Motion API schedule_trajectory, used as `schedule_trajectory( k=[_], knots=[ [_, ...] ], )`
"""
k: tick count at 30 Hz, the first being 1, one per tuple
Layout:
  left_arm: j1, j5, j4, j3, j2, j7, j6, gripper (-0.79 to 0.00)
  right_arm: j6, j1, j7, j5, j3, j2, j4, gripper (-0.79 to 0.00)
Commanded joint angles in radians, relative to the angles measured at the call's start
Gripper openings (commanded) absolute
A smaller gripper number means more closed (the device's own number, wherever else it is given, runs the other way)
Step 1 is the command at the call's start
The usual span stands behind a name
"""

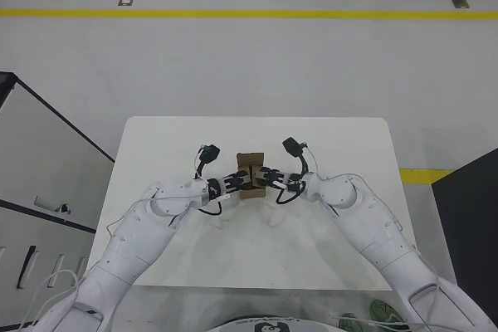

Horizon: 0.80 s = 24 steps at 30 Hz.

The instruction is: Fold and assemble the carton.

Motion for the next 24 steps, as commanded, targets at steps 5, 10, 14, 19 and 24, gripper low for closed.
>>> schedule_trajectory(
  k=[5, 10, 14, 19, 24],
  knots=[
    [0.001, -0.008, -0.007, -0.009, 0.000, 0.002, 0.000, -0.785, 0.001, -0.012, -0.003, -0.009, 0.014, 0.004, -0.037, -0.785],
    [0.010, -0.035, -0.028, -0.039, 0.004, 0.004, -0.044, -0.785, 0.006, -0.020, -0.002, -0.016, 0.030, 0.008, -0.059, -0.785],
    [0.009, -0.034, -0.034, -0.043, 0.003, 0.013, -0.054, -0.785, 0.003, -0.019, -0.011, -0.014, 0.035, 0.008, -0.061, -0.785],
    [0.004, -0.019, -0.031, -0.034, -0.001, 0.034, -0.044, -0.785, 0.003, -0.013, -0.028, -0.013, 0.032, 0.004, -0.047, -0.785],
    [-0.010, -0.008, -0.007, -0.021, -0.009, 0.083, 0.007, -0.785, 0.001, 0.001, -0.045, -0.004, 0.020, -0.005, -0.022, -0.785]
  ],
)
